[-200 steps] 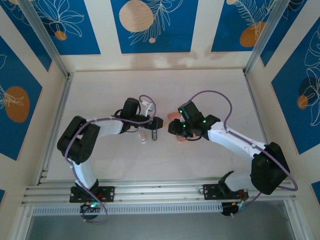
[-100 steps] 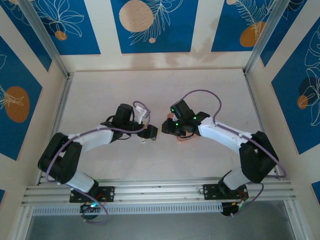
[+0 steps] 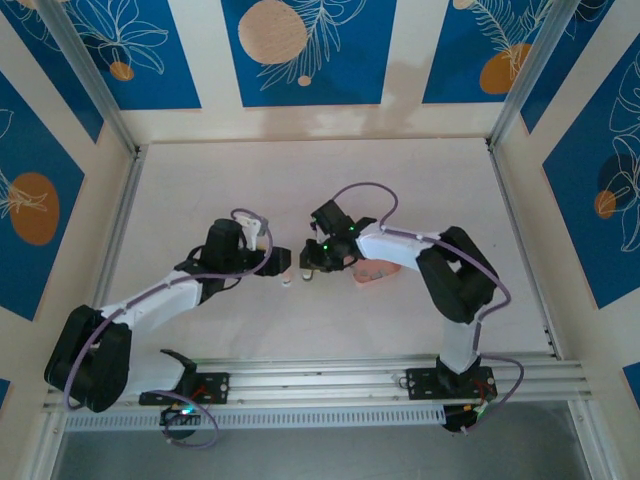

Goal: Load the staples into the stapler

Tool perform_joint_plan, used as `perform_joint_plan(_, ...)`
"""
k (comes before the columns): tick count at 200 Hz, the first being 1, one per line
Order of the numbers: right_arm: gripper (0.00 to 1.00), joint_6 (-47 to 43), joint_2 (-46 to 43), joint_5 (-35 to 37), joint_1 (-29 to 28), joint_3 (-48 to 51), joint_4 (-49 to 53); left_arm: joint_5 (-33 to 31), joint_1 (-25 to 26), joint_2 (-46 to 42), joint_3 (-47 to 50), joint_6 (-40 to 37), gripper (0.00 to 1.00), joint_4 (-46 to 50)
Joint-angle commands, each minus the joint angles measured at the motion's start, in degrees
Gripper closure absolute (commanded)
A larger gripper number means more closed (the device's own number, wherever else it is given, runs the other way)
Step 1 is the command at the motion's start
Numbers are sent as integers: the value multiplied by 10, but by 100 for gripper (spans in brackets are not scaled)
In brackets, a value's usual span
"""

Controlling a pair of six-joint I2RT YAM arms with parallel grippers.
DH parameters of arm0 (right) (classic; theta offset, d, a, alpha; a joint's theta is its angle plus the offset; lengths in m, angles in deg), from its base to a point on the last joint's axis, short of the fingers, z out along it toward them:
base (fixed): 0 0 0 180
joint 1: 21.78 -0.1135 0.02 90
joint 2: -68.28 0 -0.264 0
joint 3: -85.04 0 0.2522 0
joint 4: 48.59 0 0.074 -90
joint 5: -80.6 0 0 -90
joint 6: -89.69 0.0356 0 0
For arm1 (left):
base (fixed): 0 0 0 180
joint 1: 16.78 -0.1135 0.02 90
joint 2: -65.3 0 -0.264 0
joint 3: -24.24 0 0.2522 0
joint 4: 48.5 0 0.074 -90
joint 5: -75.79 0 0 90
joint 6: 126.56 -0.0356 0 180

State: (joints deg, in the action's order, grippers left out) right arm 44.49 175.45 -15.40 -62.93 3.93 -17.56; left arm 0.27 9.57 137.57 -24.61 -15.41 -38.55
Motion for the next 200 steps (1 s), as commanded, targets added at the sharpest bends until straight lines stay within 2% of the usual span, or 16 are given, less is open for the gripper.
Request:
perform_joint_plan(1, 79, 3, 1, -22, -10, 27, 9, -35, -8, -13, 2, 8, 10, 18)
perform_joint_plan(35, 75, -39, -88, 13, -4, -6, 47, -93, -19, -31, 0, 6, 7, 36)
perform_joint_plan(48, 69, -61, -123, 39, 5, -18, 59, -138, -25, -49, 1, 3, 6, 43)
perform_joint_plan(62, 56, -82, -163, 71, 20, -15, 64, -197, -33, -73, 6, -5, 3, 48)
perform_joint_plan(70, 39, -96, -187, 92, 32, -5, 62, -232, -39, -90, 11, -13, 1, 48)
perform_joint_plan(72, 27, -100, -194, 99, 35, -2, 62, -243, -40, -94, 13, -16, 1, 48)
perform_joint_plan(74, 9, -104, -199, 104, 38, 1, 61, -252, -41, -98, 14, -18, 0, 48)
perform_joint_plan(77, 0, -110, -208, 116, 43, 6, 60, -266, -43, -104, 16, -23, 0, 46)
perform_joint_plan(86, 1, -133, -235, 151, 60, 25, 57, -319, -49, -122, 28, -43, 0, 37)
perform_joint_plan(105, 1, -204, -291, 225, 98, 83, 17, -478, -60, -146, 65, -90, 0, -13)
perform_joint_plan(113, 1, -241, -315, 238, 120, 117, -20, -506, -73, -149, 88, -112, 0, -58)
perform_joint_plan(130, 1, -278, -352, 200, 190, 179, -89, -493, -98, -147, 124, -162, 0, -138)
perform_joint_plan(149, 1, -289, -378, 141, 269, 235, -157, -487, -111, -135, 142, -185, 0, -175)
perform_joint_plan(162, 1, -299, -391, 112, 310, 268, -197, -483, -118, -121, 167, -197, 0, -247)
perform_joint_plan(180, 1, -318, -396, 106, 342, 301, -243, -446, -133, -86, 189, -211, 0, -341)
perform_joint_plan(200, 1, -349, -382, 95, 364, 332, -302, -410, -139, -4, 194, -238, 0, -455)
